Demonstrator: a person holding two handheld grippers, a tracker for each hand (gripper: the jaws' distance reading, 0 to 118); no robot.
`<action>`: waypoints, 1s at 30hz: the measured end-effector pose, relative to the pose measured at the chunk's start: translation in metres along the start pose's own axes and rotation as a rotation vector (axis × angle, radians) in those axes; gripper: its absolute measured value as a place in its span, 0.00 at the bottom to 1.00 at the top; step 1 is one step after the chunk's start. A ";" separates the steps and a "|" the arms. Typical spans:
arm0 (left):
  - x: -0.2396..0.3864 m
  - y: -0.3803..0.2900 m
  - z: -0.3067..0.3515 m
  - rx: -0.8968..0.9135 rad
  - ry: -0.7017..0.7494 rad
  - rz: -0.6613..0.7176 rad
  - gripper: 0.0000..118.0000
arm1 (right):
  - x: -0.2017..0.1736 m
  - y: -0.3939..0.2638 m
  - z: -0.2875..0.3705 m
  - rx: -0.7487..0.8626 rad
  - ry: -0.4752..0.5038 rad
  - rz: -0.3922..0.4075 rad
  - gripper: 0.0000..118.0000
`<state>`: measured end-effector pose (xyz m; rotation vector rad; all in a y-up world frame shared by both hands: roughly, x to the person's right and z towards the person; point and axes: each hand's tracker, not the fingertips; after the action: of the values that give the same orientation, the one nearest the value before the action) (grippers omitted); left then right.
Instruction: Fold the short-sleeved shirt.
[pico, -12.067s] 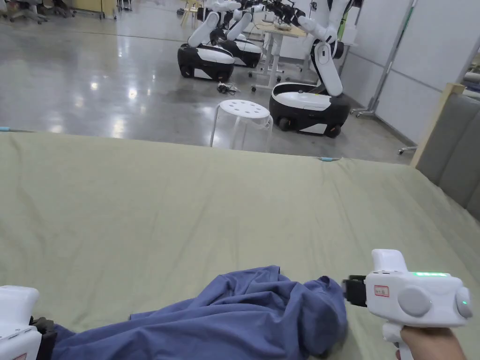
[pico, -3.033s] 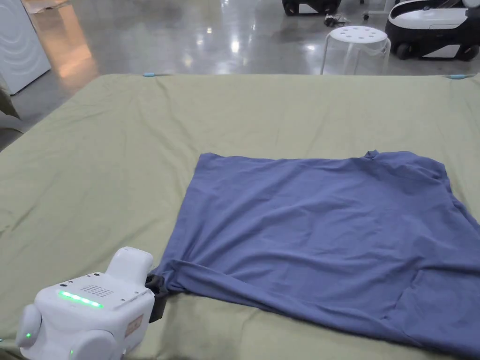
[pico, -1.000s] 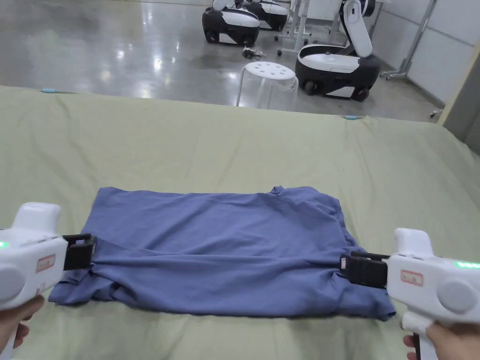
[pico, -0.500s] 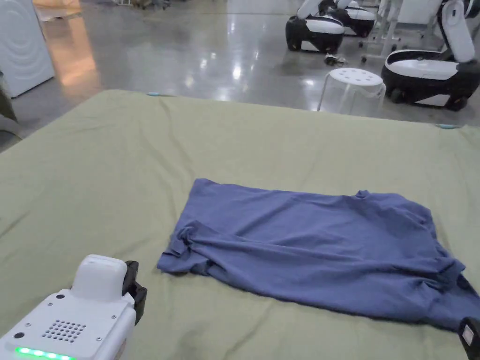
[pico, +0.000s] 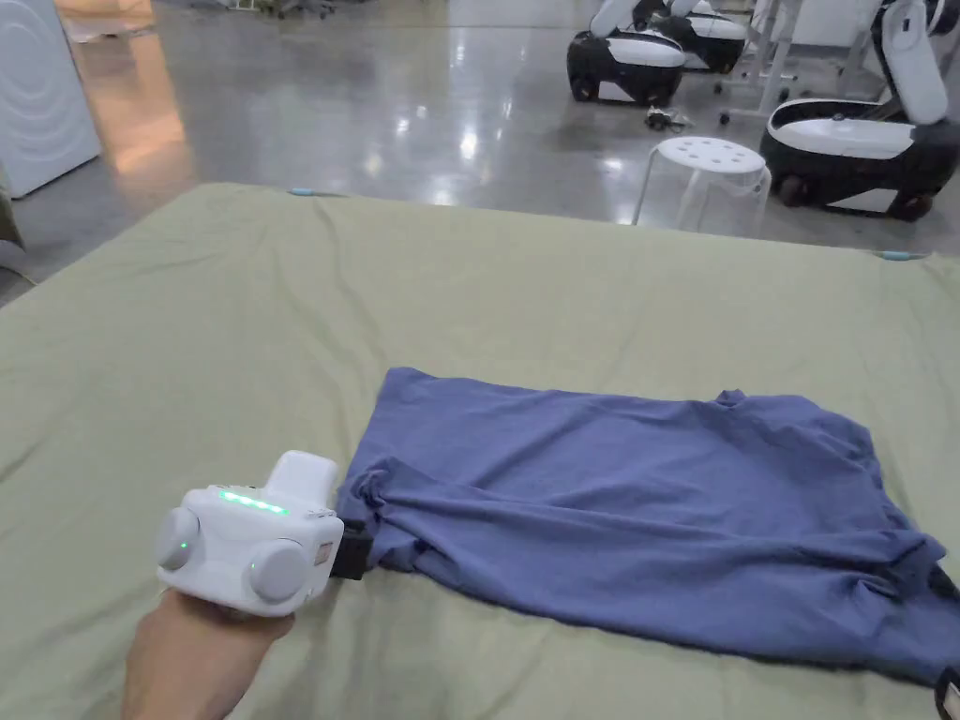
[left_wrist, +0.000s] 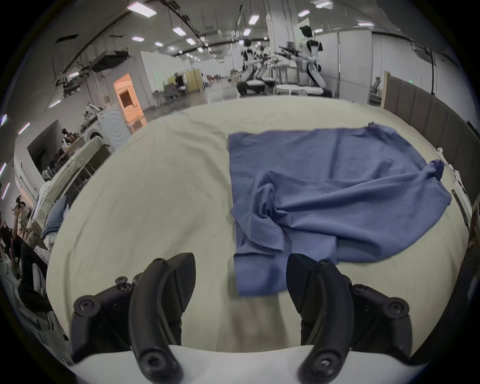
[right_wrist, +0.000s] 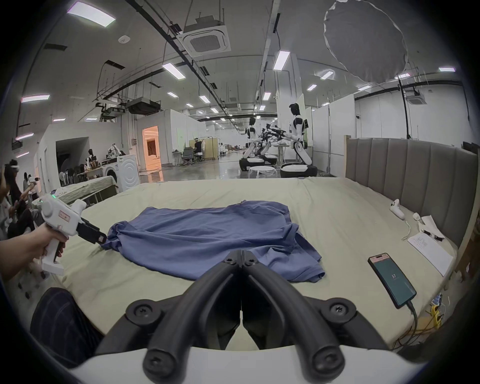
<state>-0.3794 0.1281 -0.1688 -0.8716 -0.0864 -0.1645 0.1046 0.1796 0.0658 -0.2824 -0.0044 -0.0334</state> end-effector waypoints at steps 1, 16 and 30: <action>0.006 0.001 -0.006 -0.018 0.006 -0.007 0.61 | 0.002 0.000 -0.001 -0.008 -0.004 -0.010 0.00; 0.032 0.016 0.030 0.043 -0.058 -0.068 0.10 | 0.120 -0.003 -0.153 -0.498 -0.170 -0.027 0.92; 0.020 0.025 0.056 0.039 -0.075 -0.073 0.08 | 0.110 0.067 -0.149 -0.505 -0.107 -0.018 0.08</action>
<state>-0.3560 0.1853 -0.1489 -0.8365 -0.1914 -0.1977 0.2165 0.1990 -0.0948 -0.7894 -0.1055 -0.0370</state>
